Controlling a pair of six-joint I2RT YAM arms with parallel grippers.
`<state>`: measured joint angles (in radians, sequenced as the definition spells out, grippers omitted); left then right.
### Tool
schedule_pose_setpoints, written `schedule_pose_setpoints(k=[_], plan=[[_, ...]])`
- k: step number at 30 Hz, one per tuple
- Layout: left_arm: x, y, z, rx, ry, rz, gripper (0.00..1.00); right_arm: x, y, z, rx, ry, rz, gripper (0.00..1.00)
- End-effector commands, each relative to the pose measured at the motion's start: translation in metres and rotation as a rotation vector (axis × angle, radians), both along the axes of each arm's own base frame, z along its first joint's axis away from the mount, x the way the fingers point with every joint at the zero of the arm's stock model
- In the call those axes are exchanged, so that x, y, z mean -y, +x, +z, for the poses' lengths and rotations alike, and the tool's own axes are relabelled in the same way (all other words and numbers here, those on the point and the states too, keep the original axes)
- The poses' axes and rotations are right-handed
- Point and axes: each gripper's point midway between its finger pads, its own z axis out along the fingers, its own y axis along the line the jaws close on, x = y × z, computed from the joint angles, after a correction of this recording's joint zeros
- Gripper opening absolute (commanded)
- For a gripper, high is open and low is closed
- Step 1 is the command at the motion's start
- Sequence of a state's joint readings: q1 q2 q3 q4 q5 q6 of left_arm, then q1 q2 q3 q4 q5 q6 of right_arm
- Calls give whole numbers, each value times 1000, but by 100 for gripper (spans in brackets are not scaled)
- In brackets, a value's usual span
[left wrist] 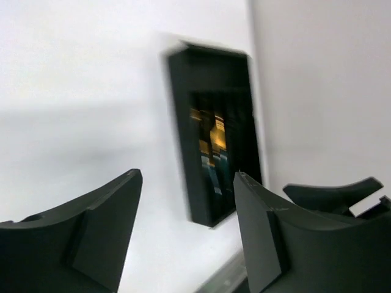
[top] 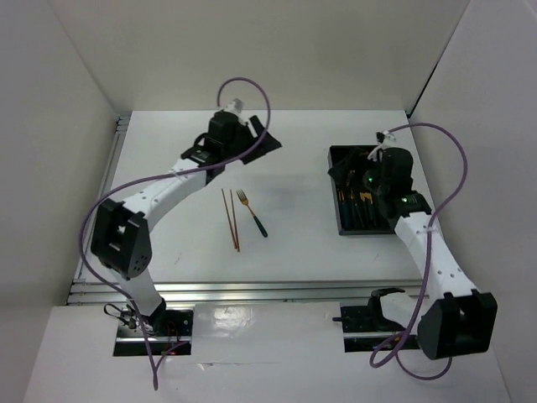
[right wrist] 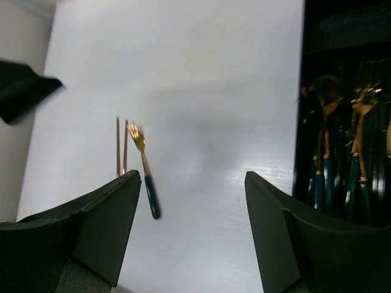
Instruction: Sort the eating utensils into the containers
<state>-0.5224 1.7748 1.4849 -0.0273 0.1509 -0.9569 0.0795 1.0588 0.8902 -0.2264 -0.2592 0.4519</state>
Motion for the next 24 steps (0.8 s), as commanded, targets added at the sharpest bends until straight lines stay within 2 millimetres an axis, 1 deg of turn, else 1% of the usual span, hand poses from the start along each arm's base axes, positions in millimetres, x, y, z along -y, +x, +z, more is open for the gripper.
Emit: schedule_pose_setpoints(k=[1, 2, 3, 4, 5, 6, 7, 8, 9, 10, 12, 13, 14, 15, 16, 17, 18, 19, 20, 21, 22, 23, 24], plan=[[-73, -7, -10, -27, 177, 107, 77, -53, 3, 0, 35, -39, 254, 76], [-91, -9, -14, -49, 208, 142, 78, -60, 6, -6, 26, -83, 255, 76], [-120, -12, -8, -68, 234, 193, 78, -89, -2, -5, 36, -119, 329, 76], [-135, -16, -12, -83, 260, 216, 78, -103, -1, -20, 0, -166, 356, 76], [-149, -19, -12, -82, 291, 221, 79, -108, 1, -24, -9, -235, 347, 76], [-173, -25, -11, -109, 318, 262, 79, -130, -10, -32, -25, -270, 402, 76], [-184, -30, -10, -117, 339, 269, 79, -139, -12, -50, -73, -304, 416, 76], [-196, -33, -9, -121, 360, 288, 79, -142, -14, -59, -103, -338, 413, 76], [-205, -36, -8, -125, 376, 293, 80, -155, -20, -63, -111, -342, 436, 76], [-222, -43, -8, -145, 407, 326, 81, -159, -23, -76, -145, -358, 454, 76], [-238, -48, -2, -147, 450, 335, 83, -170, -30, -85, -173, -352, 473, 76], [-250, -50, -3, -164, 467, 348, 83, -181, -37, -87, -168, -355, 505, 76], [-258, -53, -4, -172, 496, 342, 84, -188, -39, -96, -176, -369, 517, 76], [-264, -59, -7, -200, 517, 338, 84, -192, -40, -98, -176, -385, 518, 76], [-274, -62, -10, -219, 530, 348, 84, -204, -46, -99, -169, -397, 542, 76], [-279, -64, -13, -228, 547, 344, 84, -209, -49, -115, -205, -428, 555, 76], [-282, -64, -13, -227, 548, 340, 84, -214, -51, -121, -224, -439, 559, 76], [-287, -67, -22, -249, 560, 338, 84, -220, -48, -120, -219, -459, 550, 76], [-292, -66, -25, -255, 549, 346, 84, -228, -54, -137, -253, -493, 573, 74], [-293, -66, -25, -252, 543, 334, 83, -229, -58, -144, -279, -516, 572, 74], [-295, -64, -32, -262, 542, 323, 83, -233, -56, -145, -280, -528, 557, 73], [-297, -63, -35, -276, 523, 319, 83, -237, -62, -152, -288, -547, 570, 73], [-296, -62, -33, -262, 522, 307, 81, -239, -61, -160, -303, -557, 572, 72]])
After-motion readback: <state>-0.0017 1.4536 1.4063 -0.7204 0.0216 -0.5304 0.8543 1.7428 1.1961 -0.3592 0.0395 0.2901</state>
